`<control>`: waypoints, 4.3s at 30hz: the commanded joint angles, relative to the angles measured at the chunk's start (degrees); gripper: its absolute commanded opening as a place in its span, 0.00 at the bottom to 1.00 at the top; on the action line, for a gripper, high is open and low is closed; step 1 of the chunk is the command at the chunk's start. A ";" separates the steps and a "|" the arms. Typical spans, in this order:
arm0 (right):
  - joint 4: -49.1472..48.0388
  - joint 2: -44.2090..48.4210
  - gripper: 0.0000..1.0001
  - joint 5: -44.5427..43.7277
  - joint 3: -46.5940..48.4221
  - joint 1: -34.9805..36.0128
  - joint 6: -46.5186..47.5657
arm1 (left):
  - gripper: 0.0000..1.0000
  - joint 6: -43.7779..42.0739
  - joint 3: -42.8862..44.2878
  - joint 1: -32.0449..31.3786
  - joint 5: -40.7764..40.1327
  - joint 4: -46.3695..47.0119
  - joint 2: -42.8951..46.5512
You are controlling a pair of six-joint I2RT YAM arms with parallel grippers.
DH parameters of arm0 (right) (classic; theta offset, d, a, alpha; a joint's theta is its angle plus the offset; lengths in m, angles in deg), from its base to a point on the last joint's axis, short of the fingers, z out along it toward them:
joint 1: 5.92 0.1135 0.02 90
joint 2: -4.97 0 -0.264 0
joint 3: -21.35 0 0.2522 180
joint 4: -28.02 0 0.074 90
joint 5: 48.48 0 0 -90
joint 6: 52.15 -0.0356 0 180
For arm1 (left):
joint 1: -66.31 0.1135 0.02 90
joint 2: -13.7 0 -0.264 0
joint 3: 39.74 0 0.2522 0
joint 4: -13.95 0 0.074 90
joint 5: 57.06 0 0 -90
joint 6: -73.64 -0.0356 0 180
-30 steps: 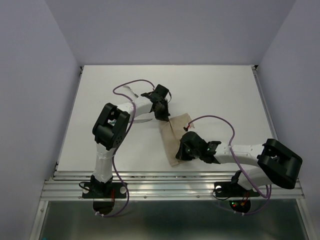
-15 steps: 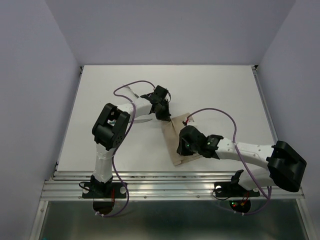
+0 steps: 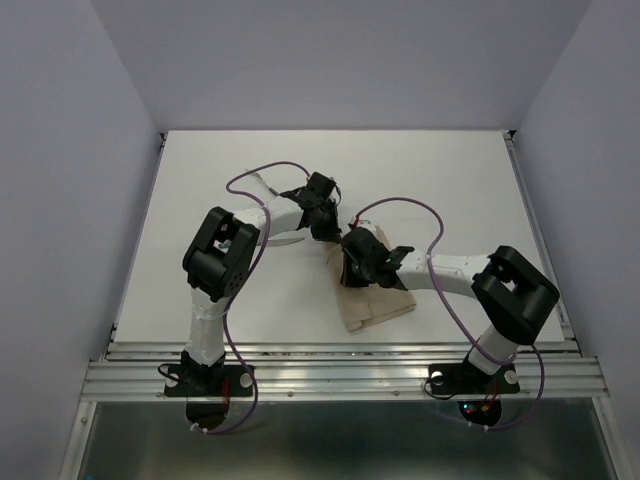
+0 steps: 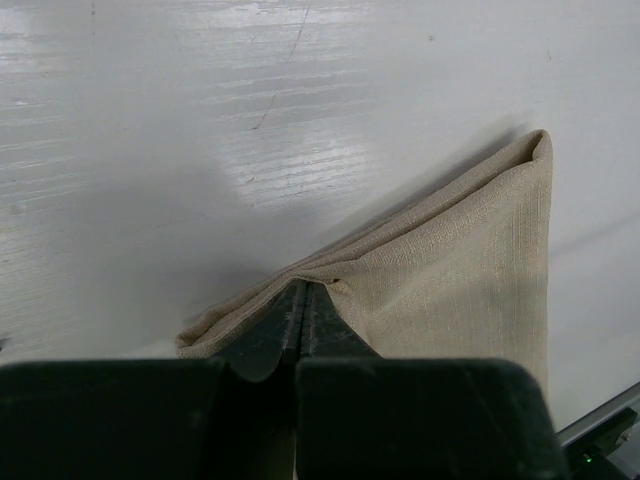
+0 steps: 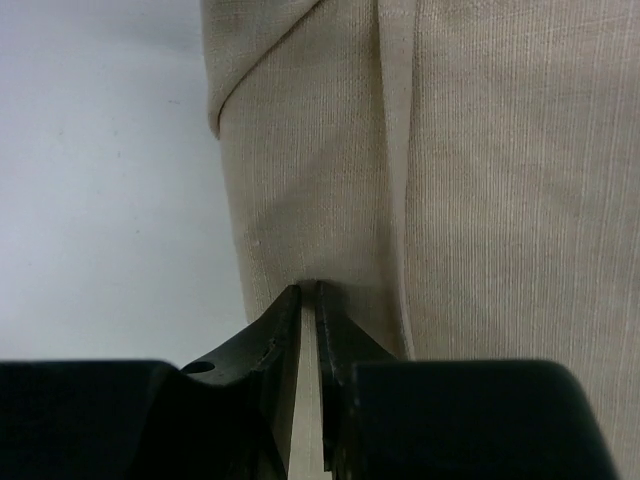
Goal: Fold the napkin into a case and place the utensils inside
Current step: Fold the lower triangle-folded napkin at the center of the board.
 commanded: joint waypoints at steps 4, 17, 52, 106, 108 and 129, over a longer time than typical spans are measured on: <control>-5.70 -3.15 0.14 4.07 0.75 -0.23 1.10 | 0.00 -2.00 -2.36 -0.37 -1.42 -3.94 0.49; 1.86 11.70 0.11 6.54 -9.63 2.23 -0.66 | 0.00 -2.88 0.02 -0.28 -1.51 -4.82 -1.18; 11.70 21.29 0.10 -10.24 -9.99 9.18 -5.86 | 0.00 -3.76 -0.77 -0.28 -1.16 -4.82 -0.13; -6.40 -8.16 0.07 3.19 9.53 -14.12 3.73 | 0.44 -3.23 -0.51 -0.37 -7.31 -10.01 7.78; -6.92 -6.67 0.07 3.28 8.57 -14.12 3.38 | 0.42 -3.23 -0.51 -0.37 -7.48 -10.09 8.48; -10.09 -4.63 0.08 12.33 9.44 -8.94 5.92 | 0.05 -1.12 -1.21 -0.37 -8.19 -8.60 9.45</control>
